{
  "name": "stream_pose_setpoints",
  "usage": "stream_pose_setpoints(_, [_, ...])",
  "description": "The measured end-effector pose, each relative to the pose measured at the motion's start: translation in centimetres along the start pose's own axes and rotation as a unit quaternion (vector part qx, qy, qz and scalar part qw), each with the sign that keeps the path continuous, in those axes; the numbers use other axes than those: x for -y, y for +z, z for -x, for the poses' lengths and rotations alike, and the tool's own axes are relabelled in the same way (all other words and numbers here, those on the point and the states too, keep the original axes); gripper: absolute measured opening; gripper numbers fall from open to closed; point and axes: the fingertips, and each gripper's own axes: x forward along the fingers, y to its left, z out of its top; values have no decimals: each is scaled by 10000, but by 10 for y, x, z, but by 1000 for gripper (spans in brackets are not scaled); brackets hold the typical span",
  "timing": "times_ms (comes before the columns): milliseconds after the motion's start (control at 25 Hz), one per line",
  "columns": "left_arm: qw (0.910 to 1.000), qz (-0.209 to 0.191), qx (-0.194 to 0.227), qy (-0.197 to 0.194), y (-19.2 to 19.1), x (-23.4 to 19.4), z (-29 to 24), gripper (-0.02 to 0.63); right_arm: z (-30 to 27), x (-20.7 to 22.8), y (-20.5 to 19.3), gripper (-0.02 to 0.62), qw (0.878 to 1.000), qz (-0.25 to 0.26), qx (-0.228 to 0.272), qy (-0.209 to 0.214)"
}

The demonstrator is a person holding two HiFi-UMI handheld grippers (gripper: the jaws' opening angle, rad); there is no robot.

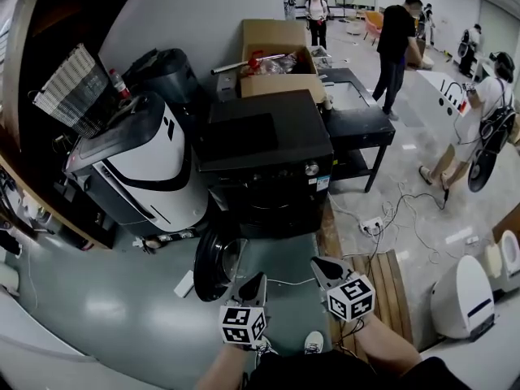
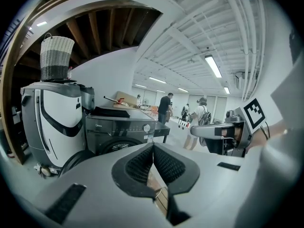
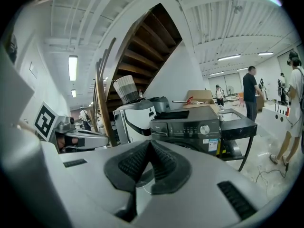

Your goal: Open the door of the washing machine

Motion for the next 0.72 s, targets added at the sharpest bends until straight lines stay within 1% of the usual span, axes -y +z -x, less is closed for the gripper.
stream_pose_setpoints(440, [9999,28,18,106,-1,0,8,21,2,-9,-3,17,9999,-20,-15,145])
stream_pose_setpoints(720, [10000,-9,37,90,2,3,6,21,2,-6,-2,17,9999,-28,-15,124])
